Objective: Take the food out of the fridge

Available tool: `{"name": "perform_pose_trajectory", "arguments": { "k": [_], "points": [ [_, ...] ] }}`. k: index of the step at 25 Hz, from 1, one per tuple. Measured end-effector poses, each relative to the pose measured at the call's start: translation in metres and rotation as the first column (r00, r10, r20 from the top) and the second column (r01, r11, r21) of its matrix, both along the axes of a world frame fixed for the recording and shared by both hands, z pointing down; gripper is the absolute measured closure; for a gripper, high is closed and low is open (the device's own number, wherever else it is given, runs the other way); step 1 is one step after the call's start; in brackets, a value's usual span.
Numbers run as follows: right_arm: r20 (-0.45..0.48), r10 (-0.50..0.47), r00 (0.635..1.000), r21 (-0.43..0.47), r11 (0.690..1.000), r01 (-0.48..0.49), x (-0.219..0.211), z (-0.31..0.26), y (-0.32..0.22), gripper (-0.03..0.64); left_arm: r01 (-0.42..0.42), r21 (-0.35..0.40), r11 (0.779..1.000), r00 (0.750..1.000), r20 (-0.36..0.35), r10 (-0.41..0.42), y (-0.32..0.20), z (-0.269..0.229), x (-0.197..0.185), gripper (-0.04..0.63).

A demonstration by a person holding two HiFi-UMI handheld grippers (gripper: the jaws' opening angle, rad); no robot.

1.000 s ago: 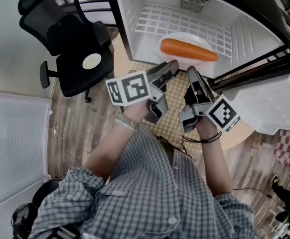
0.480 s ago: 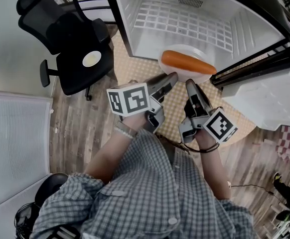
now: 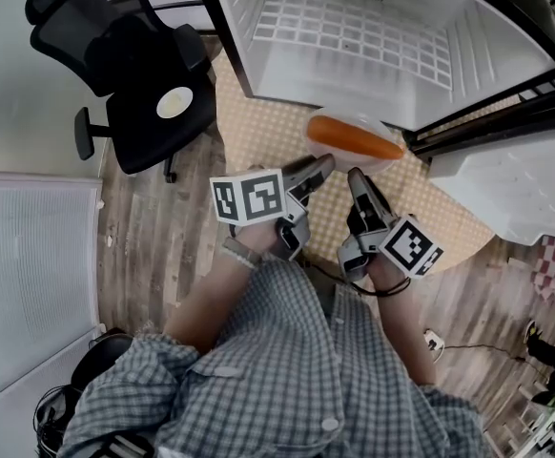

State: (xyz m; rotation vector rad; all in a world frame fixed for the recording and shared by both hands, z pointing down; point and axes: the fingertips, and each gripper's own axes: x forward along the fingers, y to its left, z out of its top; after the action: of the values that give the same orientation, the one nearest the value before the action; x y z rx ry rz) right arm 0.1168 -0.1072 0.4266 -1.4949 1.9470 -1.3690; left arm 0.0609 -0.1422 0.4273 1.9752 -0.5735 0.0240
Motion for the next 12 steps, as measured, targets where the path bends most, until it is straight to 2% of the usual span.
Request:
{"name": "perform_pose_trajectory", "arguments": {
  "k": [8,12],
  "points": [
    [-0.009,-0.005,1.0,-0.094,0.996,0.004,-0.001,0.041,0.011,0.557,0.006,-0.09,0.996,0.999,0.04,-0.002,0.012,0.042,-0.004,0.499],
    [0.051,0.002,0.999,-0.111,0.994,0.004,-0.009,0.057,0.012,0.557,0.011,-0.129,0.992,0.998,0.061,-0.003,0.015,0.063,-0.007,0.499]
  ]
}}
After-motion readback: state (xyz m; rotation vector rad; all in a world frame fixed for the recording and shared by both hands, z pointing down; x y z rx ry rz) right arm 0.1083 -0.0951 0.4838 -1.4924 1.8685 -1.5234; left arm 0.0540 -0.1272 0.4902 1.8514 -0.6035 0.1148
